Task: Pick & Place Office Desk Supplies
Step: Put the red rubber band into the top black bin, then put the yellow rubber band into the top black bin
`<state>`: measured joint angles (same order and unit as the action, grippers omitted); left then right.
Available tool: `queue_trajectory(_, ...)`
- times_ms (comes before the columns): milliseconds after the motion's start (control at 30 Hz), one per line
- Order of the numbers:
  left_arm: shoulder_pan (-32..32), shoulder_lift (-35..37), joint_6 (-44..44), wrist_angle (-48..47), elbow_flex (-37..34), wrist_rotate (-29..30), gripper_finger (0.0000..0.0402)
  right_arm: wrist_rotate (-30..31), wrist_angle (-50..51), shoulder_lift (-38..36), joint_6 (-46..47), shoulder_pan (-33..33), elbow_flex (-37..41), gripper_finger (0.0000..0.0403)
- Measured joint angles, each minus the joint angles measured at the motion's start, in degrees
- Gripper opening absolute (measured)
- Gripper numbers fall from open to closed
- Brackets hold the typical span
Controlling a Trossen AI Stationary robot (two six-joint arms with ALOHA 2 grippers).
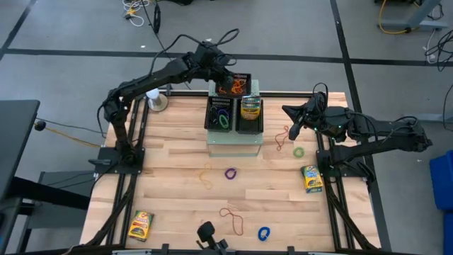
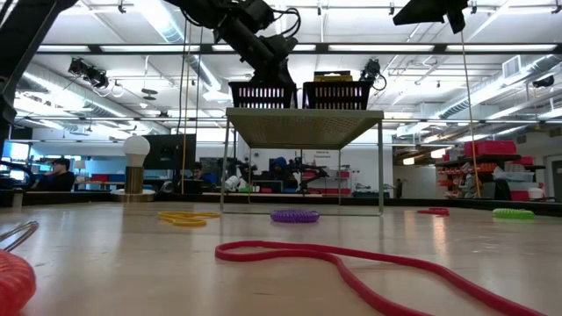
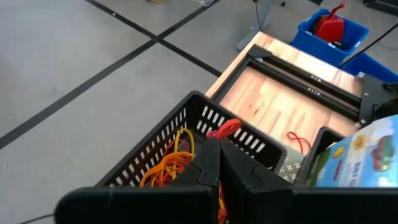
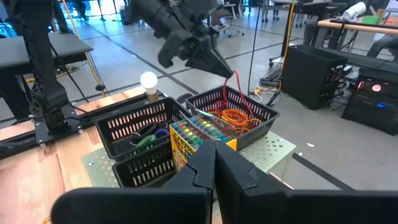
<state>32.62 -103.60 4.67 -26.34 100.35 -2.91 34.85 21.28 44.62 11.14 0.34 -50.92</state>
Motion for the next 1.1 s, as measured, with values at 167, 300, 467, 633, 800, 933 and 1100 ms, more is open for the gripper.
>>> queue_trajectory(167,0.0,-1.3,-0.6,0.1,0.0,0.1,0.0005,0.0,0.0,0.0,0.0,0.0,0.0,0.0009)
queue_trajectory(300,0.2,-2.8,-1.8,0.1,0.0,1.7,0.0005,0.0,0.0,0.0,0.0,0.0,0.0,0.0009)
queue_trajectory(467,0.9,-4.7,-2.6,-2.3,-0.1,3.5,0.0006,0.8,0.1,0.0,0.0,0.0,0.0,0.0009)
queue_trajectory(633,0.6,-4.3,-5.5,-2.5,-0.1,6.6,0.0035,1.0,0.4,0.0,-0.4,0.0,0.0,0.0009)
queue_trajectory(800,0.6,-2.7,-6.0,-5.8,-0.1,6.3,0.0091,1.0,0.5,0.0,-0.4,0.0,0.0,0.0009)
queue_trajectory(933,0.9,-1.9,-7.5,-11.4,0.0,6.1,0.013,1.0,0.5,0.0,-0.5,0.0,0.0,0.0009)
queue_trajectory(1100,1.2,0.6,-9.9,-15.0,0.0,7.1,0.0158,1.0,0.5,0.0,-0.5,0.0,0.0,0.0009)
